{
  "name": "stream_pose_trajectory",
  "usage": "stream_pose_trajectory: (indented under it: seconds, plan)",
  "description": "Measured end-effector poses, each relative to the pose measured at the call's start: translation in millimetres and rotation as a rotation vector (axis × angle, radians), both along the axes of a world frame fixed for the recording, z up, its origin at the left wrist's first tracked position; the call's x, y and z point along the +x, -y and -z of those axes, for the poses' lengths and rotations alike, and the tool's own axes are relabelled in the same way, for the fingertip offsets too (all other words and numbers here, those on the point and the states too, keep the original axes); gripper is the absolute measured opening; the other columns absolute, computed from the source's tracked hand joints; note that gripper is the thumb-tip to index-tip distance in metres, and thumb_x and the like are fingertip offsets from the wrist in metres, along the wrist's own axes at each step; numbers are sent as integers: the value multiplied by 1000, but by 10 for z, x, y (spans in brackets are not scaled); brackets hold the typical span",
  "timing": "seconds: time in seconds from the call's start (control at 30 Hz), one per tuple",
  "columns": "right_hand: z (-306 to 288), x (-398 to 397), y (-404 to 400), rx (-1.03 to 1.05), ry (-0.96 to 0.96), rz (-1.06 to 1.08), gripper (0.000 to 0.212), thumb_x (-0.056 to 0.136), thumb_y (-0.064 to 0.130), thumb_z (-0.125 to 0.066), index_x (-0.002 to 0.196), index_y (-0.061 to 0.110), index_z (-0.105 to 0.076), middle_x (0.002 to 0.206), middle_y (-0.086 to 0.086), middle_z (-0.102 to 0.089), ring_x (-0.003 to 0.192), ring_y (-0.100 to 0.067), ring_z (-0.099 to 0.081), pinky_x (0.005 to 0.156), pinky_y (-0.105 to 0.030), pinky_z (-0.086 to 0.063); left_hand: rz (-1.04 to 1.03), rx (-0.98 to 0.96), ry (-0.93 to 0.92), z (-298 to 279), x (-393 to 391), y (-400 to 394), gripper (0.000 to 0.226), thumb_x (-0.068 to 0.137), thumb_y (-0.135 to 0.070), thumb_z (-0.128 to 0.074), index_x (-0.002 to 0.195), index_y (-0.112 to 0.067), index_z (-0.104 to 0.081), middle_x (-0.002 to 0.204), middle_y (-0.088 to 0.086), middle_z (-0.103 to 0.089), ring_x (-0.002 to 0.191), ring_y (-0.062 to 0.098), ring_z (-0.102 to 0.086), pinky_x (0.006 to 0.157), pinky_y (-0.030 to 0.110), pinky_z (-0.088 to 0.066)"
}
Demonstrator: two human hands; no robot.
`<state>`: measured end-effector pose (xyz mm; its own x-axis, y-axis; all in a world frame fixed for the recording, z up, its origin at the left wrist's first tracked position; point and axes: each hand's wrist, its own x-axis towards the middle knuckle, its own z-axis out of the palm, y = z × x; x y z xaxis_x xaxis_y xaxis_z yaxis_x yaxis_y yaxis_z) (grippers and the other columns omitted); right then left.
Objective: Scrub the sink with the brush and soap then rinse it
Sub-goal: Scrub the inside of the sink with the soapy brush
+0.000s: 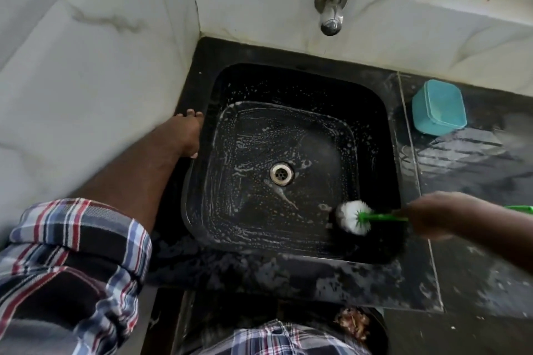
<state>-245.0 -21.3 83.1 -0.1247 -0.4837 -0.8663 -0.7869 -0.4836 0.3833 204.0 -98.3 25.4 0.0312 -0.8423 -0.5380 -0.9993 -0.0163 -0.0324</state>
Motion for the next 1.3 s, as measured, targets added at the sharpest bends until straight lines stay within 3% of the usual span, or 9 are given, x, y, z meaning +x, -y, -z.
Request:
stream_pose_trajectory:
  seconds: [0.27,0.37,0.5,0.7,0.8,0.93,1.0,1.1,1.3]
  plan:
    - [328,640,314,-331,469,284,58,94,9,-36,147,33,-40,121,-7,-67,104,-25,-67,75,-25,-48,2,-12,13,16,5,8,108,80,-19,-79,157,-9,-4,164,16,-4,148,36,-18,118,40,-24]
    - [651,1055,258,-271,550,368,59,94,10,-40,148,33,-40,126,-9,-65,107,-25,-66,78,-25,-48,4,-7,20,27,12,11,108,80,-19,-78,157,-9,-3,164,15,-4,148,36,-18,118,40,-24]
    - [641,1060,205,-54,454,230,46,95,13,-44,140,19,-48,113,-8,-66,89,-23,-64,73,-27,-47,5,-4,24,16,15,17,107,81,-20,-77,157,-9,-2,164,15,-4,149,36,-17,118,38,-23]
    - [613,1157,463,-238,447,223,33,92,17,-48,122,15,-62,113,-8,-69,101,-27,-67,83,-31,-53,8,-5,20,20,15,21,110,78,-19,-80,157,-8,-5,163,17,-6,148,36,-21,117,38,-26]
    - [665,1089,239,-139,509,320,42,91,17,-45,131,23,-57,108,-7,-71,90,-24,-69,71,-28,-53,24,-4,18,10,3,23,109,77,-20,-80,157,-8,-6,163,17,-7,147,36,-23,117,38,-27]
    - [356,710,253,-109,587,486,68,85,3,-40,141,40,-45,66,-1,-55,45,-14,-49,37,-22,-38,1,-8,11,-12,-5,2,108,78,-17,-79,157,-8,-5,163,16,-6,148,36,-20,117,39,-27]
    - [403,690,346,-197,607,498,58,85,5,-41,136,30,-54,70,-8,-63,52,-22,-60,44,-27,-47,-1,-10,1,-18,-12,1,108,78,-16,-79,157,-8,-6,164,16,-6,148,35,-20,117,39,-27]
    - [544,777,388,-338,488,308,53,91,17,-42,143,26,-45,111,-10,-68,95,-29,-68,75,-34,-55,-12,-9,1,-25,-21,-8,107,79,-16,-79,157,-9,-6,164,15,-6,148,35,-19,117,39,-26]
    - [698,1103,155,-137,498,172,46,94,17,-42,140,18,-46,121,-11,-65,108,-31,-64,88,-35,-51,-6,-17,4,-46,-29,-21,107,78,-17,-79,157,-8,-6,163,16,-7,147,36,-21,117,39,-28]
